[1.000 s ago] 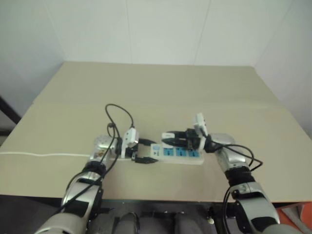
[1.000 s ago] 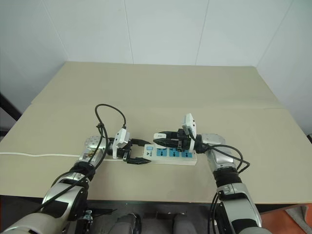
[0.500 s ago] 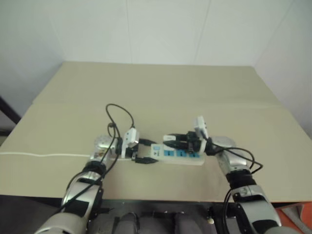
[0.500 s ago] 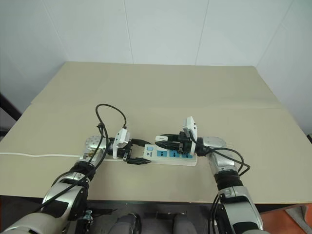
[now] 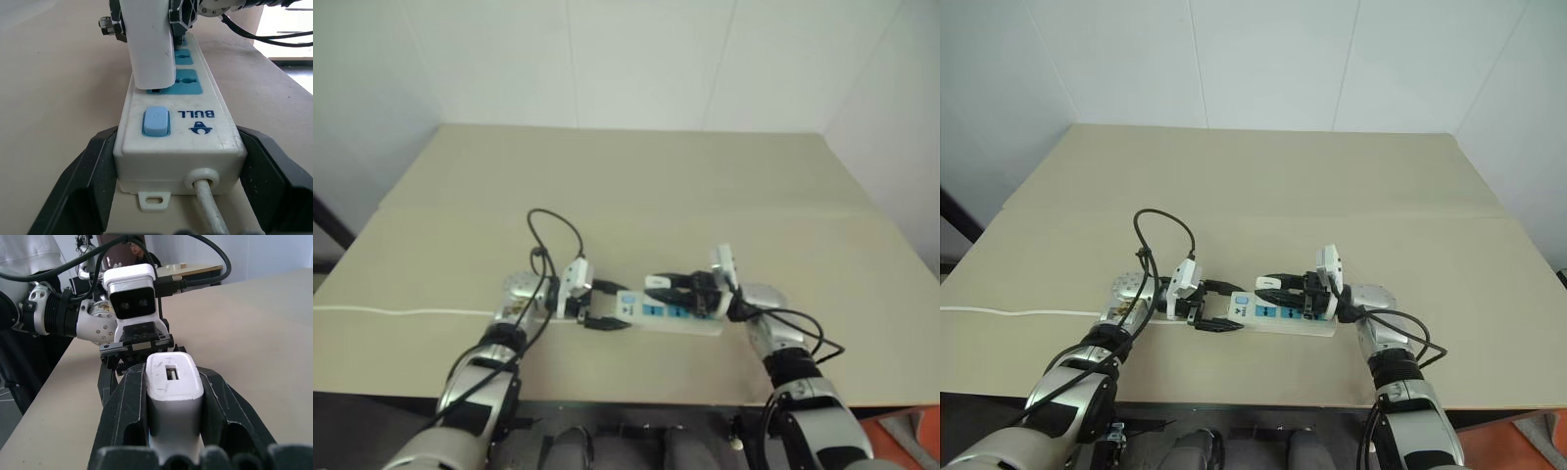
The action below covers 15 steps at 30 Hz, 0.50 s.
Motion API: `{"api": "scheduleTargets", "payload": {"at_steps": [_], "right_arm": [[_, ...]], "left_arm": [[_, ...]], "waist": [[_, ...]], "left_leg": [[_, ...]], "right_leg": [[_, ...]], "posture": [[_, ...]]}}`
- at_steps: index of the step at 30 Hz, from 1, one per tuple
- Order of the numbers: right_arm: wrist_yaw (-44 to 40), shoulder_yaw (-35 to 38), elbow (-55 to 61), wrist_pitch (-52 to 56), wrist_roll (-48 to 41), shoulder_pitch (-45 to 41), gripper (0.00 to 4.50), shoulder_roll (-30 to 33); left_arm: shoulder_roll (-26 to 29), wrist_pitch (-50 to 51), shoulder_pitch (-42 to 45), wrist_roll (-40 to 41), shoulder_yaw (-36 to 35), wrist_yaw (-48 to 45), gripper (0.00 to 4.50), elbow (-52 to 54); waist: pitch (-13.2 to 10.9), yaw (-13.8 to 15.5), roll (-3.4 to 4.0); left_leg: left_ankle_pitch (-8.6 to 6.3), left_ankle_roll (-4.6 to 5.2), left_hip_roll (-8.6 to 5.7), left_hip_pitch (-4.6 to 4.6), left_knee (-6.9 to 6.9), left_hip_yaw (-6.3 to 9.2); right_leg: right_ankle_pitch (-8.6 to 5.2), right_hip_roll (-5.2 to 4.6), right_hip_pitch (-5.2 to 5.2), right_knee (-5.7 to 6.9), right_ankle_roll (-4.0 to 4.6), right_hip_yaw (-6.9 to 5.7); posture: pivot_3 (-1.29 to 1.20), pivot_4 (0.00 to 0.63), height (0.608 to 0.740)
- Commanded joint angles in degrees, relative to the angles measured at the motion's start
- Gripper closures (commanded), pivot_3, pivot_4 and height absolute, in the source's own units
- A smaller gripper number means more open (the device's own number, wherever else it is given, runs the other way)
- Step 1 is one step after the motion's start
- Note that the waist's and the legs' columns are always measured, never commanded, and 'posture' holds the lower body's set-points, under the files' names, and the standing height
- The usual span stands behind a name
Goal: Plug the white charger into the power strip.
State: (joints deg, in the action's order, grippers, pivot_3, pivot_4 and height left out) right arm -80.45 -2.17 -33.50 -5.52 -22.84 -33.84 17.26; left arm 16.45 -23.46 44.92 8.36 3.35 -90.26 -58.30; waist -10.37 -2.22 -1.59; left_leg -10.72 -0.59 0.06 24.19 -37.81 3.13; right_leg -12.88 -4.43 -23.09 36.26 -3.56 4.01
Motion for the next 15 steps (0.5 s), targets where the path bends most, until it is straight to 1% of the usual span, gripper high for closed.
{"api": "scheduleTargets", "payload": {"at_steps": [1,6,8,10,15], "right_arm": [[-2.25,-2.36,-4.17,-1.25,3.62,0.17,3.38,0.92],[-2.95,-4.46,-7.98,-3.15,6.28,-1.24,3.38,0.97],[-1.93,-5.10,-9.28,-3.07,7.24,-1.85,3.38,0.88],[0.80,-4.85,-9.76,-3.85,7.94,-1.75,3.38,0.43],[0.39,-4.93,-9.63,-2.99,7.24,-1.81,3.38,0.63]], "left_arm": [[1.36,0.40,0.82,0.37,-0.26,-0.33,1.26,1.57],[1.60,0.45,0.79,0.40,-0.33,-0.38,1.26,1.70],[1.66,0.49,0.68,0.43,-0.30,-0.35,1.26,1.94],[1.70,0.57,0.57,0.49,-0.30,-0.32,1.26,2.15],[1.77,0.47,0.59,0.51,-0.35,-0.09,1.26,2.06]], "waist": [[0.00,-0.11,0.00],[0.01,-0.30,0.00],[0.02,-0.33,0.00],[0.03,-0.40,0.00],[0.03,-0.57,0.00]], "left_leg": [[0.00,0.00,0.00,-0.01,0.00,0.00],[0.00,0.00,0.01,-0.08,0.01,0.00],[0.00,0.00,0.01,-0.12,0.01,0.00],[0.00,0.00,0.01,-0.20,0.01,0.00],[-0.01,-0.01,0.04,-0.79,0.10,-0.01]], "right_leg": [[0.00,0.00,0.01,0.00,0.00,0.00],[0.00,0.01,0.06,0.01,0.00,0.00],[0.00,0.01,0.10,0.02,0.00,0.00],[0.00,0.01,0.16,0.03,0.00,0.00],[-0.05,0.01,0.75,-0.08,-0.03,0.01]], "posture": [[0.00,0.150,0.740],[0.00,0.150,0.740],[0.00,0.150,0.740],[0.00,0.150,0.740],[0.00,0.150,0.740]]}}
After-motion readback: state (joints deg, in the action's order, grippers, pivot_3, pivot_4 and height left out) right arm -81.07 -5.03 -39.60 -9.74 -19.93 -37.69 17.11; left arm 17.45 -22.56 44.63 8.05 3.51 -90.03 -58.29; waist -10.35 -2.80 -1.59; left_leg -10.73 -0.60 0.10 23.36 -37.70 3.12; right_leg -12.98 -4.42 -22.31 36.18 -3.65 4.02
